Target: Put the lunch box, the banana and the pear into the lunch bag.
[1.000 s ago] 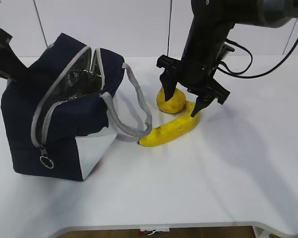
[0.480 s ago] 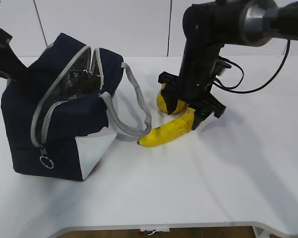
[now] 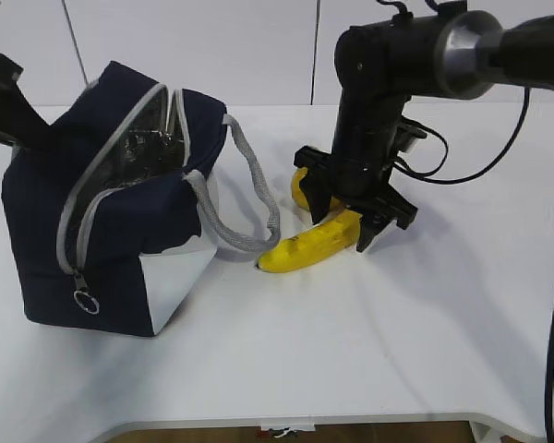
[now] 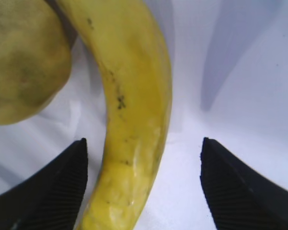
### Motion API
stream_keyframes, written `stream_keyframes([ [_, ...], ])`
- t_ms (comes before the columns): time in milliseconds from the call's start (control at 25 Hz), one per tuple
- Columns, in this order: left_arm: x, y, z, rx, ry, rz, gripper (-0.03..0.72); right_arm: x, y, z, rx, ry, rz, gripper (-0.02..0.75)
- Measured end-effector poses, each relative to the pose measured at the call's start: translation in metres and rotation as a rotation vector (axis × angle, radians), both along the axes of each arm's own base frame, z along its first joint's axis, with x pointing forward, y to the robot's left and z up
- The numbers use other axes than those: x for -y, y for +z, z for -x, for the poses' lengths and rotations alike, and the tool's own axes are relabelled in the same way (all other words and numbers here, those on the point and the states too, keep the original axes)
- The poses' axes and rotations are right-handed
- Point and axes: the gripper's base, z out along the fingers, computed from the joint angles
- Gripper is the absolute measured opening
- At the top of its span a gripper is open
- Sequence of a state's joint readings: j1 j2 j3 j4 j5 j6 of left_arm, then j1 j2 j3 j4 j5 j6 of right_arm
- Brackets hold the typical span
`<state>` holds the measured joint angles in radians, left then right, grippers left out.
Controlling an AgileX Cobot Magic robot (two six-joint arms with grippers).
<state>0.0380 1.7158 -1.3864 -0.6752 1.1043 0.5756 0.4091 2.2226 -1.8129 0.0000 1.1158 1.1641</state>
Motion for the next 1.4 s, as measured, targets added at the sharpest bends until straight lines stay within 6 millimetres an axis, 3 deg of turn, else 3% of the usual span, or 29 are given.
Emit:
stream_keyframes([
  [320,-0.001,-0.001,0.000,0.005,0.000,-0.020,0.007,-0.002,-0.015,-0.001,-0.036,-0.004,0.002,0.566],
  [400,-0.002,-0.001,-0.001,0.009,0.002,-0.025,0.007,-0.002,-0.016,-0.001,-0.040,-0.007,-0.004,0.522],
  [600,-0.002,-0.001,-0.001,0.014,0.005,-0.029,0.007,-0.002,-0.016,0.001,-0.058,-0.010,0.000,0.300],
  [920,-0.002,-0.001,-0.001,0.016,0.006,-0.032,0.007,-0.001,-0.012,0.003,-0.100,-0.008,0.014,0.265],
  [1400,-0.003,-0.001,-0.002,0.018,0.007,-0.035,0.007,-0.005,0.049,-0.025,0.141,0.267,0.055,0.265],
])
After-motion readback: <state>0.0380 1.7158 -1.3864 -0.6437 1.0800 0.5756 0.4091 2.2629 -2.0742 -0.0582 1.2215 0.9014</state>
